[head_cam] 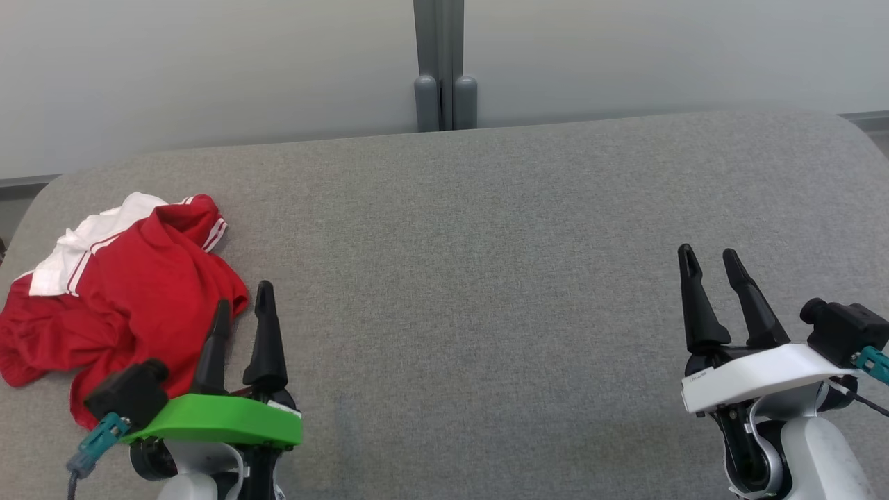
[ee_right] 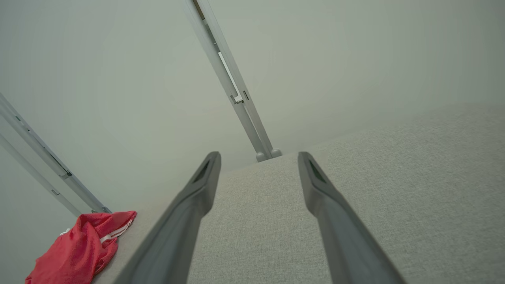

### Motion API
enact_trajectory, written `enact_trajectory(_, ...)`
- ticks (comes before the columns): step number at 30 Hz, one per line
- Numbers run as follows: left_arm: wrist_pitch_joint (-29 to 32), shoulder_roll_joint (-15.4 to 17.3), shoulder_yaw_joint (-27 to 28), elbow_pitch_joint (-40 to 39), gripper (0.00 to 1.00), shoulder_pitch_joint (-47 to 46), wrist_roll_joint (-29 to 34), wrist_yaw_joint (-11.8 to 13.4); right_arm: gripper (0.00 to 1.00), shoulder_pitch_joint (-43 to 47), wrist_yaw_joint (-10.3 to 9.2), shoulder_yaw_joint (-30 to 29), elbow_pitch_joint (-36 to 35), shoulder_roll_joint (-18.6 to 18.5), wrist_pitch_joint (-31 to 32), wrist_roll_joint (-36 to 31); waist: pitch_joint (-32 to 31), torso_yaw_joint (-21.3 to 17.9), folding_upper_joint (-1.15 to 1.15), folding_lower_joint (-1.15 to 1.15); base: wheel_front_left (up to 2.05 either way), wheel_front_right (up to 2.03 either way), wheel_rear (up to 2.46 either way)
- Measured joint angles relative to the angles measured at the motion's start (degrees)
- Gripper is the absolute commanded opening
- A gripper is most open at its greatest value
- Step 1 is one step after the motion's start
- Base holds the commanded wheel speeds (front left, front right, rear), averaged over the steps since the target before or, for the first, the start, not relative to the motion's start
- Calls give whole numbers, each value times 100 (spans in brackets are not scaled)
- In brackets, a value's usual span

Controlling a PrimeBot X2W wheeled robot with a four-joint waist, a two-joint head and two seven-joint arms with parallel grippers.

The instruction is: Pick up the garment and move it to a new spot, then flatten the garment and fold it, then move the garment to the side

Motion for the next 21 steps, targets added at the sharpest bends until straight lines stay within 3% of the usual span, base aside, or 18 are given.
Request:
enact_trajectory(8, -141, 146, -542, 32, 100, -7, 916, 432, 100, 7, 1, 93, -55, 16, -134, -768, 21, -1, 0, 0, 0, 0, 0)
enact_trajectory(21, -322, 546, -1432, 238, 100, -158, 1699, 1199, 100, 63, 8, 159, -55, 64, -327, -1702, 21, 12, 0, 0, 0, 0, 0)
